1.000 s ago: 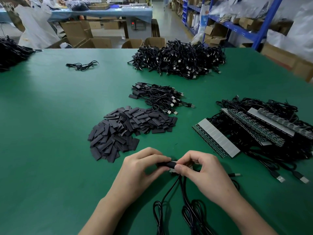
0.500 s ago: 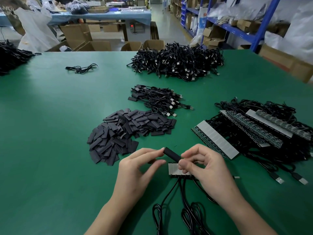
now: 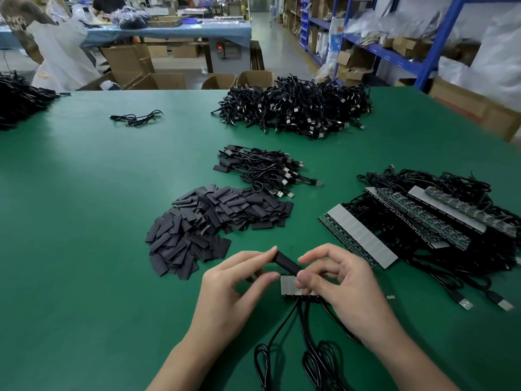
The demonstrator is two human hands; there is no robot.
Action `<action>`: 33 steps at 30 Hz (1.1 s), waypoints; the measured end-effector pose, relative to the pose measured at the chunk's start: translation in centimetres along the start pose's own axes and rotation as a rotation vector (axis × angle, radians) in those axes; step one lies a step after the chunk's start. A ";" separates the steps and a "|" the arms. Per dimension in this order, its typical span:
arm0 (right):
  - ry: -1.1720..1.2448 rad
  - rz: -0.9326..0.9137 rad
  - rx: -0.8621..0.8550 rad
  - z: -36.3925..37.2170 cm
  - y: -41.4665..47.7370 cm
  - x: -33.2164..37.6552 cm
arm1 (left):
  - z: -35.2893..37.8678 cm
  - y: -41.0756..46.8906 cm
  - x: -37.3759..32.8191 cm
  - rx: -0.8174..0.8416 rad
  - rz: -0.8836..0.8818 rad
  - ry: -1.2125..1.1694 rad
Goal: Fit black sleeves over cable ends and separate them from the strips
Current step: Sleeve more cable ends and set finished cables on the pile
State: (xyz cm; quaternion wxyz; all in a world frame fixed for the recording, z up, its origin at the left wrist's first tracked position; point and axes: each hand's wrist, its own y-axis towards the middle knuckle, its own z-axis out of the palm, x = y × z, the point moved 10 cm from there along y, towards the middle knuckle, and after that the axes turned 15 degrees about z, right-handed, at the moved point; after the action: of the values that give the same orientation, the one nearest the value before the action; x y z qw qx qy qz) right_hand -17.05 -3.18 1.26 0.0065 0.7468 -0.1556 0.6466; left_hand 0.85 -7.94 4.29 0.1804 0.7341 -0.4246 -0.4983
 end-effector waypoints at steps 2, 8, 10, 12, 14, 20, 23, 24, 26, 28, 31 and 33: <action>0.014 -0.003 0.001 -0.1 0.0 0.1 | 0.3 0.0 0.1 0.012 -0.013 -0.032; -0.016 -0.009 -0.007 -0.1 0.0 -0.1 | 0.3 -0.3 1.1 0.001 -0.116 -0.148; -0.039 -0.019 -0.016 -0.1 0.0 -0.1 | 0.2 -0.6 1.8 -0.042 -0.192 -0.209; -0.114 -0.032 -0.028 0.2 0.0 -0.2 | 0.2 -1.1 2.8 -0.121 -0.311 -0.316; -0.223 -0.074 -0.050 0.6 -0.3 0.1 | 0.5 -1.4 3.4 -0.170 -0.387 -0.431; -0.587 -0.159 -0.112 -0.1 -0.5 1.1 | -0.4 -1.5 4.6 -0.260 -0.442 -0.501; -0.732 -0.168 -0.128 -0.7 -0.2 0.7 | -1.5 -1.9 5.6 -0.344 -0.473 -0.490; -0.747 -0.177 -0.129 -0.7 -0.1 0.6 | -1.7 -2.0 5.8 -0.360 -0.478 -0.485; -0.781 -0.210 -0.137 -0.3 0.0 0.6 | -1.9 -2.1 6.0 -0.369 -0.484 -0.473; -0.783 -0.229 -0.160 -0.1 0.0 0.7 | -2.0 -2.2 6.1 -0.379 -0.487 -0.467; -0.739 -0.229 -0.234 -1.1 -0.2 1.7 | -2.0 -2.2 6.3 -0.385 -0.490 -0.447; -0.717 -0.212 -0.269 -1.8 0.2 2.6 | -1.5 -2.0 6.0 -0.261 -0.454 -0.309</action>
State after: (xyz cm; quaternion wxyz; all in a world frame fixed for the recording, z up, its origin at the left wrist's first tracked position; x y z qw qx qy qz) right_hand -18.52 -3.59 4.06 0.1161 0.9296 -0.1534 0.3143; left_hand 3.92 -11.91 0.11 0.0904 0.6963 -0.2046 -0.6820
